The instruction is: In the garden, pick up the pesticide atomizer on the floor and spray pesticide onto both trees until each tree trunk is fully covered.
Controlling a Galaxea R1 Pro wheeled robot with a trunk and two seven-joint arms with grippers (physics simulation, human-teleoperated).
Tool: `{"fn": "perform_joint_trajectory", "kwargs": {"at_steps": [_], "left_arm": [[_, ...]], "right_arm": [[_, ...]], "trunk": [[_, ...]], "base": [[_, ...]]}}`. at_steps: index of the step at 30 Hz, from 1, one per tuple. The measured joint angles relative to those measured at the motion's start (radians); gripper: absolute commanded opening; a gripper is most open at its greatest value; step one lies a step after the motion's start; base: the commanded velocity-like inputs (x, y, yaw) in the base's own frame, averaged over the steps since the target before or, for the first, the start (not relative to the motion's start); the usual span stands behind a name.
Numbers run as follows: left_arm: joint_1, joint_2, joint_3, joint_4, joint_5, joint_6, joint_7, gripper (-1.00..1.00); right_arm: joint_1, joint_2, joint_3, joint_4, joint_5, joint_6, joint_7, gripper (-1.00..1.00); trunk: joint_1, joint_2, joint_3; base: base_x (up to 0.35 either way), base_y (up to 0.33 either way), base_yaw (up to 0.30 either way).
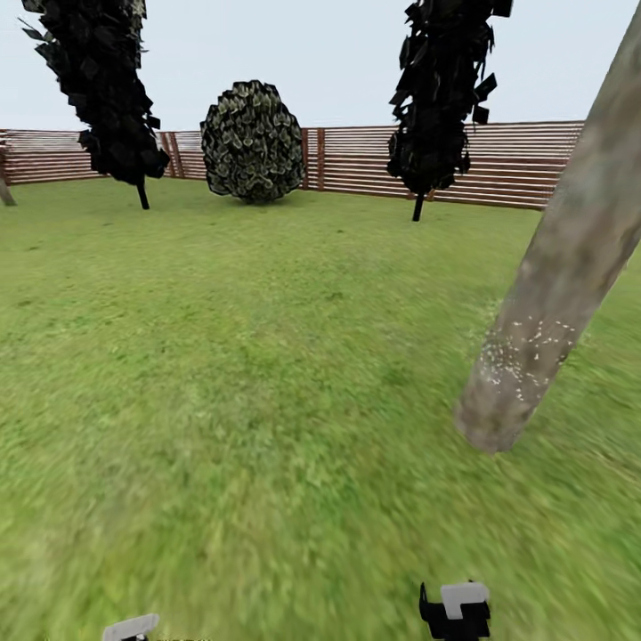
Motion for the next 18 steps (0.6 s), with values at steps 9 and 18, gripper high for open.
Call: {"fn": "perform_joint_trajectory", "kwargs": {"at_steps": [9, 18], "left_arm": [[0.0, 0.0, 0.0, 0.0, 0.0, 0.0, 0.0, -1.0], [0.0, 0.0, 0.0, 0.001, 0.0, 0.0, 0.0, -1.0]], "right_arm": [[0.0, 0.0, 0.0, 0.0, 0.0, 0.0, 0.0, 1.0], [0.0, 0.0, 0.0, 0.0, 0.0, 0.0, 0.0, 1.0]], "trunk": [[0.0, 0.0, -0.006], [0.0, 0.0, -0.011]], "base": [[0.093, 0.298, 0.272], [0.093, 0.298, 0.272]]}}
